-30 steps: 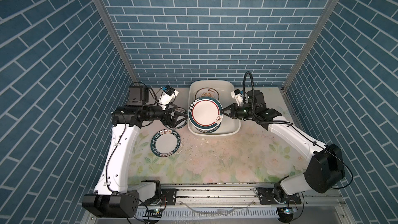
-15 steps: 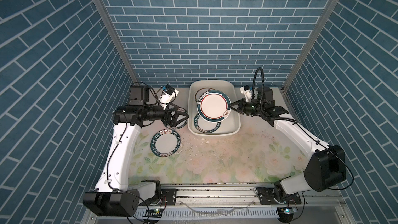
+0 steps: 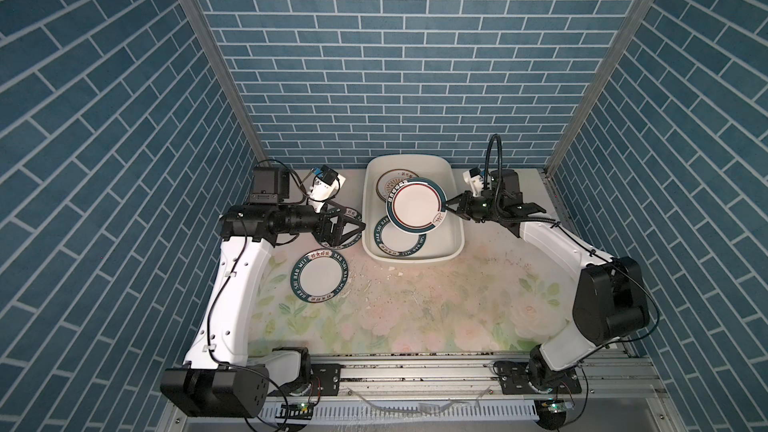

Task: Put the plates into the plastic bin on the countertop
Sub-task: 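Lower the red-striped plate onto the green-rimmed plate in the bin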

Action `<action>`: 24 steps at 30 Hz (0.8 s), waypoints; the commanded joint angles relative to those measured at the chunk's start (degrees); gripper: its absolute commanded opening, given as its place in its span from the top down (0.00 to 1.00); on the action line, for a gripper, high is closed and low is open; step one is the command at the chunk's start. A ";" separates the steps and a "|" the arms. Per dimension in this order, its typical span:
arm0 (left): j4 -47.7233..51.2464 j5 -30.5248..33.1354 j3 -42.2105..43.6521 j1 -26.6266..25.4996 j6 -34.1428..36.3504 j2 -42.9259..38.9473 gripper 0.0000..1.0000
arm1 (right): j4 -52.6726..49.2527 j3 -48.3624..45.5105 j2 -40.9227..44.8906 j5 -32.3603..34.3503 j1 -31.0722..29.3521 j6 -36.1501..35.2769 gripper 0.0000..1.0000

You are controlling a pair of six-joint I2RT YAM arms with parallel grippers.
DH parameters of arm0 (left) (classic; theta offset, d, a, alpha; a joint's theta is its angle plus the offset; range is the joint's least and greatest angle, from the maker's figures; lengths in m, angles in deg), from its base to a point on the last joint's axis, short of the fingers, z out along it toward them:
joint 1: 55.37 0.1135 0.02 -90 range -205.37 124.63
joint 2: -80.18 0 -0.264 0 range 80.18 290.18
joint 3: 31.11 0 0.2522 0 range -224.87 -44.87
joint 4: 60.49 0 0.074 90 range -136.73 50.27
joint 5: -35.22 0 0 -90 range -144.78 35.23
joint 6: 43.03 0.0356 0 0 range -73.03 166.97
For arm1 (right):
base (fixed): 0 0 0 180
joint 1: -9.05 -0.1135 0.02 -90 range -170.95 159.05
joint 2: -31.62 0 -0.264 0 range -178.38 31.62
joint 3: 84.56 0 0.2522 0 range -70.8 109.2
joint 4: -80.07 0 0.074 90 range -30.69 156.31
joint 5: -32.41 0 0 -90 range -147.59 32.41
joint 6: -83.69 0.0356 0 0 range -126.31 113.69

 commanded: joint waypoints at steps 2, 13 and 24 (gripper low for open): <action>0.27 -0.38 -0.02 -0.04 0.09 0.13 0.02 | 1.68 4.43 -3.40 0.22 0.15 -3.75 1.00; 0.05 -0.63 0.32 -0.02 0.10 0.42 0.02 | -2.91 8.11 -10.32 2.14 -0.12 -7.90 1.00; -0.71 -0.98 1.01 -0.02 -0.21 -0.08 0.02 | -11.10 15.61 -16.93 5.30 -2.66 -11.15 1.00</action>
